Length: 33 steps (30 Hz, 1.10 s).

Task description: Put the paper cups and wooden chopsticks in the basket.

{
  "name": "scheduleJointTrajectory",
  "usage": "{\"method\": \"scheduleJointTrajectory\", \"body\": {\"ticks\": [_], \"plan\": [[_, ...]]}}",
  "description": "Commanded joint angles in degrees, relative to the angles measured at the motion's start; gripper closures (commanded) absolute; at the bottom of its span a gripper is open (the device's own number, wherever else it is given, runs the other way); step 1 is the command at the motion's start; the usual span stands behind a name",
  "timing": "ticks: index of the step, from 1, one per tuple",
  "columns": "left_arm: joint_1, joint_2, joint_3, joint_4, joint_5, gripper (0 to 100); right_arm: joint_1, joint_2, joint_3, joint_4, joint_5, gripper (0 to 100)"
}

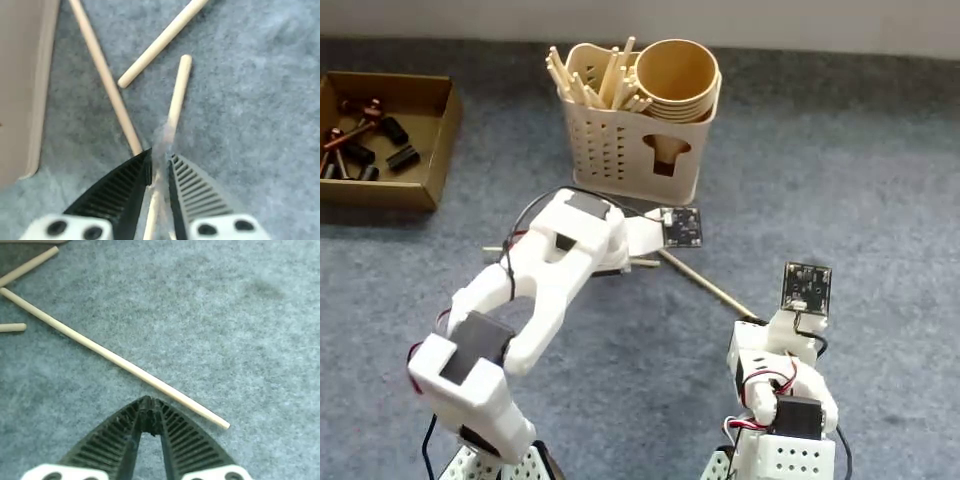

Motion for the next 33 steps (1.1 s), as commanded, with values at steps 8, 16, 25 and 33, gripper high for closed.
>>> {"method": "scheduleJointTrajectory", "body": {"ticks": [8,16,25,33], "plan": [[1.89,2.42,-3.74,0.44,-0.53,94,0.57,0.22,5.76,-0.84,0.62,99.3],[1.98,3.03,-3.30,0.35,-0.53,94,0.57,0.22,5.76,-0.84,0.62,99.3],[2.24,3.82,-5.76,7.65,-0.26,100,0.57,0.22,5.76,-0.84,0.62,99.3],[2.33,-3.82,-11.56,17.93,4.66,99,0.57,0.22,5.76,-0.84,0.62,99.3]]}}
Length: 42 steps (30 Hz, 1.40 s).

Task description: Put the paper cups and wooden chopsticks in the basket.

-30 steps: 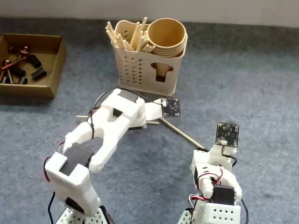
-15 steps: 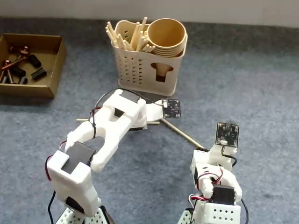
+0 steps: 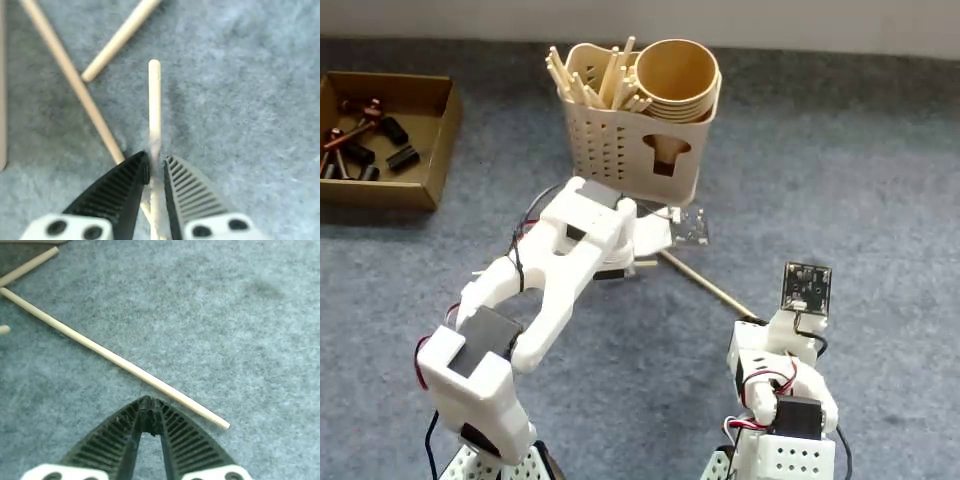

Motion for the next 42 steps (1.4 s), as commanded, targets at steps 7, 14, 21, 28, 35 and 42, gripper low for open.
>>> {"method": "scheduleJointTrajectory", "body": {"ticks": [7,14,21,28,35,42], "plan": [[1.89,-11.74,-8.84,6.86,7.21,99,0.57,0.22,5.76,-0.84,0.62,99.3],[1.45,-16.75,-17.89,6.42,17.32,99,0.57,0.22,5.76,-0.84,0.62,99.3],[1.89,-20.18,-27.74,6.42,28.22,99,0.57,0.22,5.76,-0.84,0.62,99.3],[0.04,-21.58,-37.58,6.33,36.22,99,0.57,0.22,5.76,-0.84,0.62,99.3],[-5.67,-21.32,-48.66,-0.97,51.78,99,0.57,0.22,5.76,-0.84,0.53,99.3],[-8.66,-20.35,-47.43,-15.82,60.31,99,0.57,0.22,5.76,-0.84,0.53,99.3]]}}
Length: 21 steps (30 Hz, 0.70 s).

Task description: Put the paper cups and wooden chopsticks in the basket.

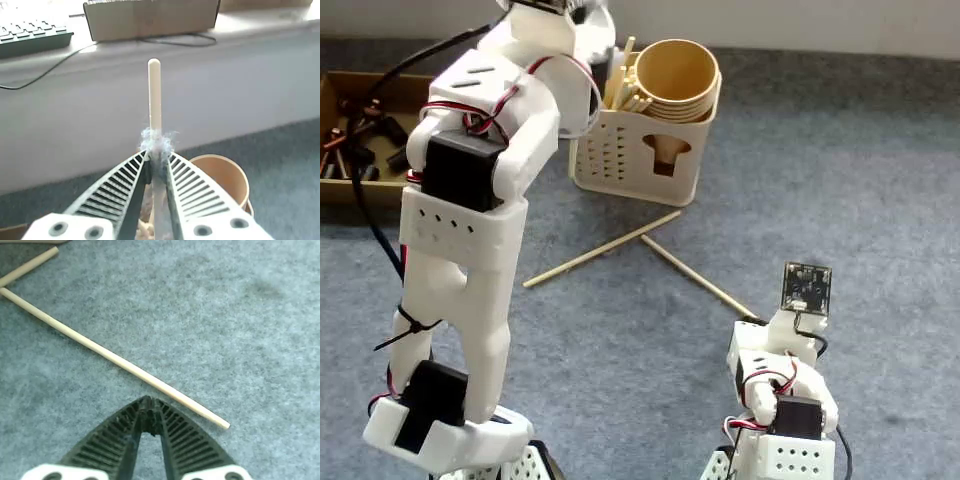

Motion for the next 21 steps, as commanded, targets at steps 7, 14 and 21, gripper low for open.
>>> {"method": "scheduleJointTrajectory", "body": {"ticks": [7,14,21], "plan": [[-5.93,1.71,-0.75,-16.18,15.82,99,0.57,0.22,5.76,-0.84,0.62,99.3],[-6.64,8.84,-0.75,-20.84,17.41,99,0.57,0.22,5.76,-0.84,0.62,99.3],[-6.73,16.57,-0.84,-27.78,13.71,99,0.57,0.22,5.76,-0.84,0.62,99.3]]}}
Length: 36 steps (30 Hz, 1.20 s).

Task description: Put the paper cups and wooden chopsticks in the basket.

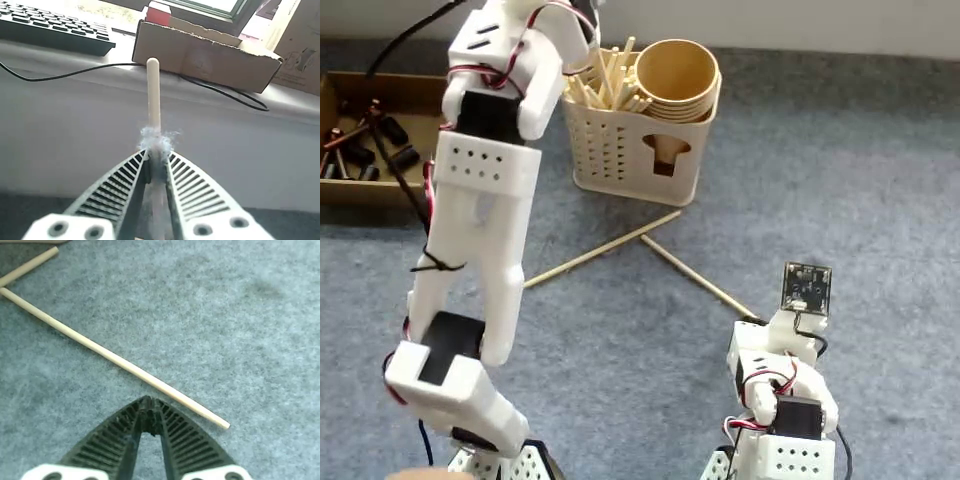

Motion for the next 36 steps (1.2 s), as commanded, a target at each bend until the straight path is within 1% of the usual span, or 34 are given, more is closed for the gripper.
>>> {"method": "scheduleJointTrajectory", "body": {"ticks": [1,6,18,19,22,23,27,36], "plan": [[-0.75,1.36,-0.84,-4.13,-2.20,99,0.57,0.22,5.76,-0.84,0.62,99.3],[-2.15,3.03,-0.92,-5.98,-2.20,99,0.57,0.22,5.76,-0.84,0.62,99.3],[-1.80,3.12,-0.75,-5.45,-2.20,98,0.57,0.22,5.76,-0.84,0.62,99.3],[-1.80,3.12,-0.75,-4.13,-2.20,96,0.57,0.22,5.76,-0.84,0.62,99.3],[-1.27,2.68,-1.10,0.62,-2.11,85,0.57,0.22,5.76,-0.84,0.62,99.3],[-0.57,2.51,-1.19,1.67,-2.11,84,0.57,0.22,5.76,-0.84,0.62,99.3],[0.40,1.01,-2.59,5.10,-2.29,86,0.57,0.22,5.76,-0.84,0.62,99.3],[0.13,-3.12,-2.51,8.70,-2.29,86,0.57,0.22,5.76,-0.84,0.62,99.3]]}}
